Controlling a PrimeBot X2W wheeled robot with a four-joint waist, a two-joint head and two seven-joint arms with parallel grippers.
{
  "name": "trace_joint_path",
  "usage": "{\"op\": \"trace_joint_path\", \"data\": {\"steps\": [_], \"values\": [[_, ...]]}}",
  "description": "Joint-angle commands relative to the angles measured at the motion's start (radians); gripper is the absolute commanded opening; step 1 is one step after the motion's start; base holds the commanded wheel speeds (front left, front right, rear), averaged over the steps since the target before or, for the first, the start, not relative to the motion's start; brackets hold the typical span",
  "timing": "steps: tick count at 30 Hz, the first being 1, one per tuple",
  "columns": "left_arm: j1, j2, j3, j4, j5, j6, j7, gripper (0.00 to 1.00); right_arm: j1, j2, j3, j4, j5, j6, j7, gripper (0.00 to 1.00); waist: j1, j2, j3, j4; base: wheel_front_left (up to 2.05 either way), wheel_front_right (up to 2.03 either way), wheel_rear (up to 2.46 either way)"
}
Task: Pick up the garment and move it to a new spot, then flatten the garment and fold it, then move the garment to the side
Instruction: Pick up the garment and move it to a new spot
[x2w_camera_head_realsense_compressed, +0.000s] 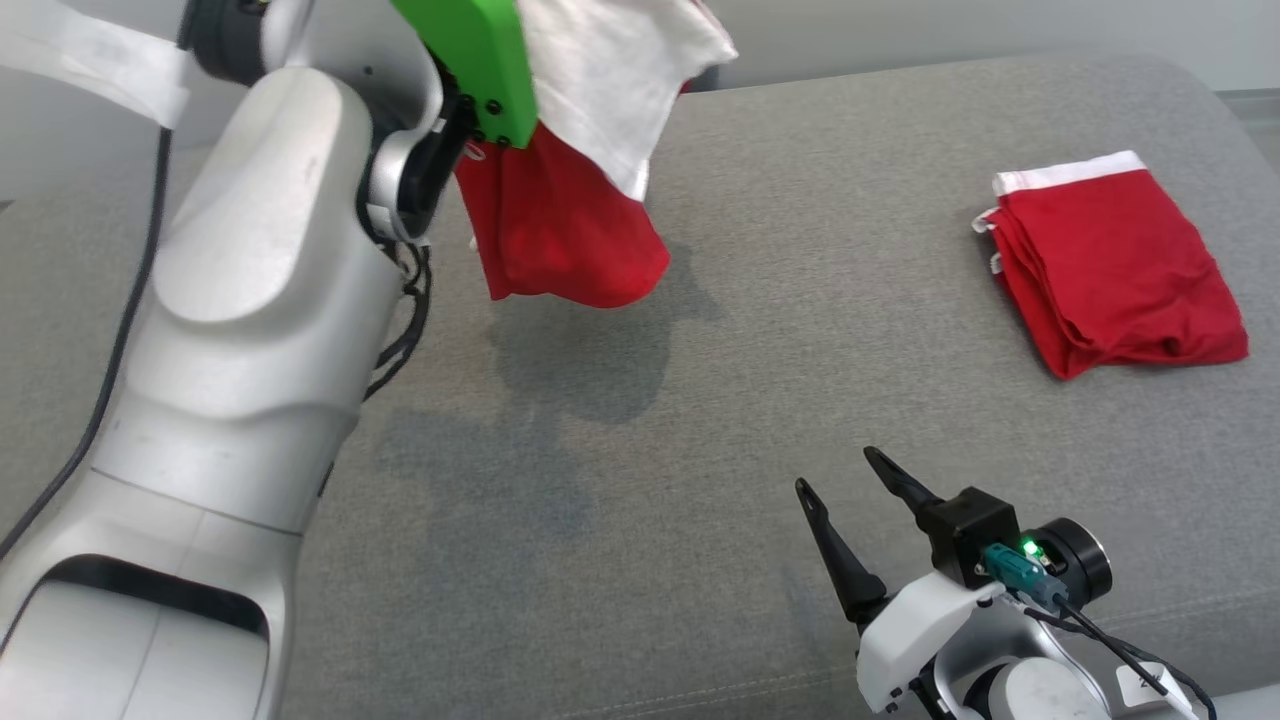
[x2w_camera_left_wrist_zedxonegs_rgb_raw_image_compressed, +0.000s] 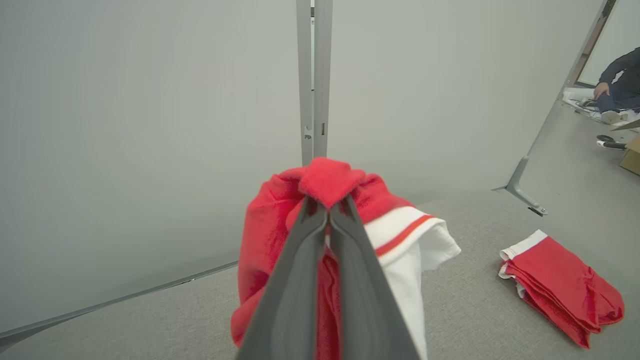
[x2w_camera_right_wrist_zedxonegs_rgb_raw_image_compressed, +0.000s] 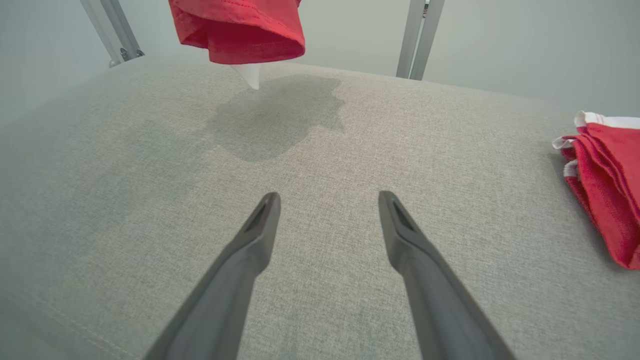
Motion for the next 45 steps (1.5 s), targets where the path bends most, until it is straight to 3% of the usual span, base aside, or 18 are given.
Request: {"op": "trace_joint_path", "data": {"steps": [1,5,12,21,22,23,28,33,45], "values": [[0.017,-0.008,-0.005,-0.016,-0.013,-0.004,0.002,0.00,-0.013,0.003,-0.005,0.003,-0.004,-0.001,-0.007,1.00,0.0000,-0.0001,-0.027,-0.060,0.00,0.00,0.00],[0.064,-0.040,-0.037,-0.076,-0.048,-0.006,0.009,0.00,-0.017,0.010,-0.008,0.012,-0.002,-0.001,-0.018,1.00,0.0000,-0.0001,-0.014,-0.085,0.00,0.00,0.00],[0.192,-0.050,-0.106,-0.088,-0.082,0.031,-0.009,0.00,-0.040,0.019,-0.015,0.026,-0.001,-0.001,-0.040,1.00,0.0000,-0.0001,0.015,-0.110,0.00,0.00,0.00],[0.310,0.027,-0.148,0.089,-0.019,0.090,-0.047,0.00,-0.063,0.022,-0.020,0.047,0.005,-0.001,-0.060,1.00,0.0000,-0.0001,0.045,-0.116,0.00,0.00,0.00],[0.317,0.031,-0.145,0.112,-0.017,0.098,-0.056,0.19,-0.065,0.023,-0.021,0.049,0.005,-0.001,-0.062,1.00,0.0000,-0.0001,0.047,-0.115,0.00,0.00,0.00],[0.320,0.037,-0.147,0.129,-0.007,0.104,-0.071,0.99,-0.067,0.023,-0.023,0.051,0.005,-0.001,-0.064,1.00,0.0000,-0.0001,0.048,-0.113,0.00,0.00,0.00],[0.333,0.052,-0.141,0.188,-0.001,0.122,-0.116,1.00,-0.075,0.023,-0.023,0.057,0.010,-0.001,-0.068,1.00,0.0000,-0.0001,0.042,-0.101,0.00,0.00,0.00],[0.337,0.064,-0.132,0.216,-0.013,0.106,-0.163,1.00,-0.057,0.023,-0.030,0.060,0.018,-0.001,-0.068,1.00,0.0000,-0.0001,0.021,-0.072,0.00,0.00,0.00],[0.385,0.039,-0.188,0.069,0.002,0.056,-0.198,1.00,-0.017,0.023,-0.049,0.053,0.015,-0.001,-0.050,1.00,0.0000,-0.0001,-0.041,-0.014,0.00,0.00,0.00]]}}
